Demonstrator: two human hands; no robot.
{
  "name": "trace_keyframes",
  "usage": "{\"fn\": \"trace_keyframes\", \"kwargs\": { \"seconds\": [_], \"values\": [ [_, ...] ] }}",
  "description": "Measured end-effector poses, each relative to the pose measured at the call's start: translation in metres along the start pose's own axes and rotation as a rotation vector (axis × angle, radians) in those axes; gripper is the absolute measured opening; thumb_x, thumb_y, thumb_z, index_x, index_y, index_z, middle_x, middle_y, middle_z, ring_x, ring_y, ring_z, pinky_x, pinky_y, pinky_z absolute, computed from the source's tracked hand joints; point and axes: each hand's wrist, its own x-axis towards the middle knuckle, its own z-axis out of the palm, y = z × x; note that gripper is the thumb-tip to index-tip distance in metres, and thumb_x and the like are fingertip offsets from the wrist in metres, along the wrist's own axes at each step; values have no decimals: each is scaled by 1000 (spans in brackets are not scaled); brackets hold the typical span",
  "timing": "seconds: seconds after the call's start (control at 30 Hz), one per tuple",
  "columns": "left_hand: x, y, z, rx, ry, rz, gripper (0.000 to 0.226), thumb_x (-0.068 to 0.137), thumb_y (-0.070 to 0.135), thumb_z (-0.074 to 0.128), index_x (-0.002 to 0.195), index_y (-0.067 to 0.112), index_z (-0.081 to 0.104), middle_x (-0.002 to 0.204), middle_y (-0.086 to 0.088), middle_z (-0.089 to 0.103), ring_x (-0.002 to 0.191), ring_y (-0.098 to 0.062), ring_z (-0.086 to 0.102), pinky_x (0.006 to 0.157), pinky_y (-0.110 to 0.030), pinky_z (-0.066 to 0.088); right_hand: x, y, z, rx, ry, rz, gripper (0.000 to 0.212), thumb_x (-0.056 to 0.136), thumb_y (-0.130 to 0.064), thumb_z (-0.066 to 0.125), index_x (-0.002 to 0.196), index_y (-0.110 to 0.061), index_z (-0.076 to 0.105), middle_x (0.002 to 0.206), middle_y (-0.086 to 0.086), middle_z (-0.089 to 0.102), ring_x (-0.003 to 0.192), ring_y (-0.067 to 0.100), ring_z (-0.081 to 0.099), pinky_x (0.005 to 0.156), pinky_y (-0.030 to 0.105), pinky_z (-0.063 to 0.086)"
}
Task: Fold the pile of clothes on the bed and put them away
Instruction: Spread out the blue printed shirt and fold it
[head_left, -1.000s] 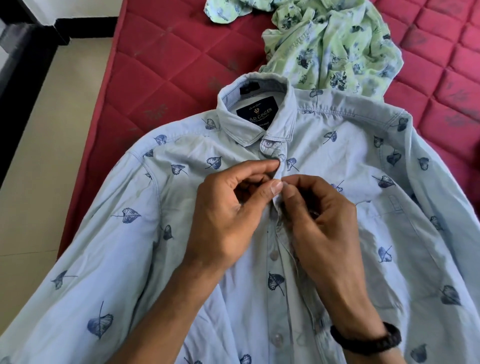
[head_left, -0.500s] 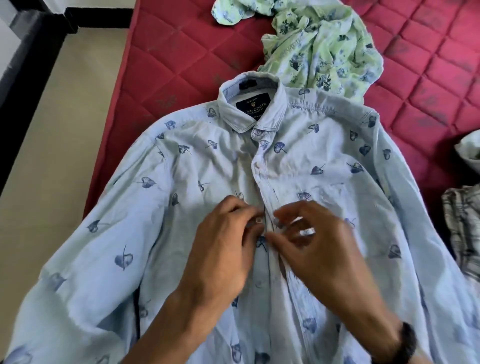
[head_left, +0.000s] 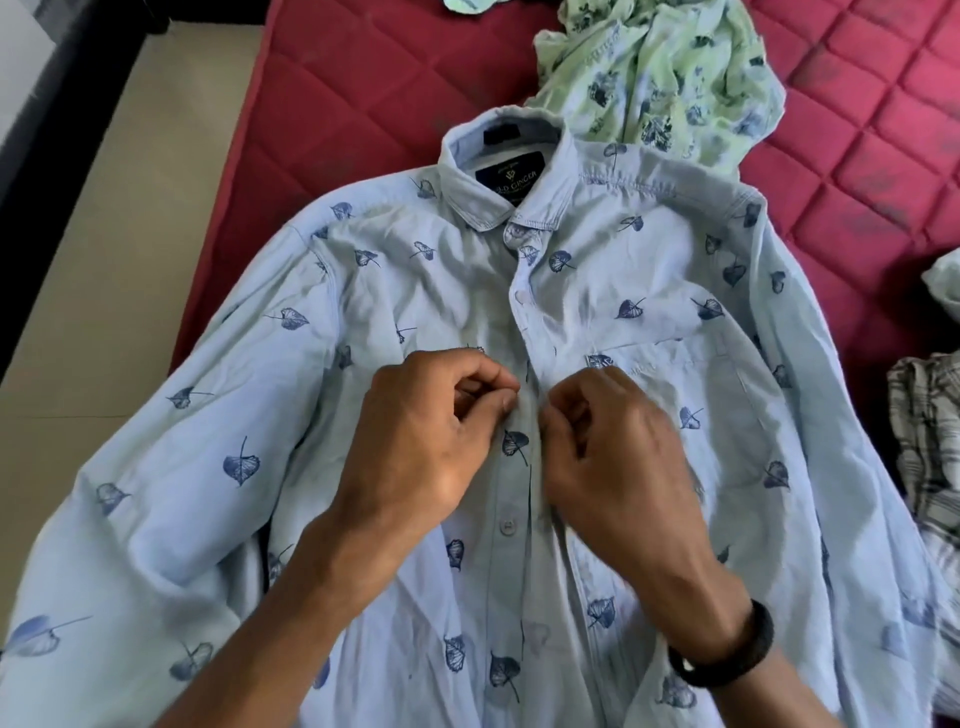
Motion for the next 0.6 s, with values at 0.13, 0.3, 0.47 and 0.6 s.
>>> {"fn": "trace_keyframes", "kwargs": {
  "seconds": [0.13,0.3,0.47,0.6],
  "values": [
    [-5,5,3,-8,38,-33,8,86,19,82,88,27,81,71,20,73,67,3,69,67,-14,53,17,13,-28,607,-219,287,11,101,-18,66,91,-16,69,76,5,71,69,17,62,74,41,51],
    [-10,11,8,72,83,-2,7,84,20,81,87,27,81,71,21,73,67,8,68,69,-19,57,16,13,-39,829,-308,365,6,94,-9,71,94,-9,77,88,12,79,79,23,67,82,38,55],
    [-11,13,9,8,104,-34,9,83,19,82,83,28,80,69,20,73,65,7,69,66,-14,55,13,13,-27,690,-258,266,8,93,-11,75,86,-15,75,84,11,76,76,19,66,78,39,53],
    [-9,9,11,-68,83,-75,9,83,18,82,84,27,81,72,17,74,67,4,70,67,-14,56,9,7,-19,556,-229,200,9,94,-17,74,87,-22,74,78,-5,74,70,7,63,62,15,47]
  ]
}}
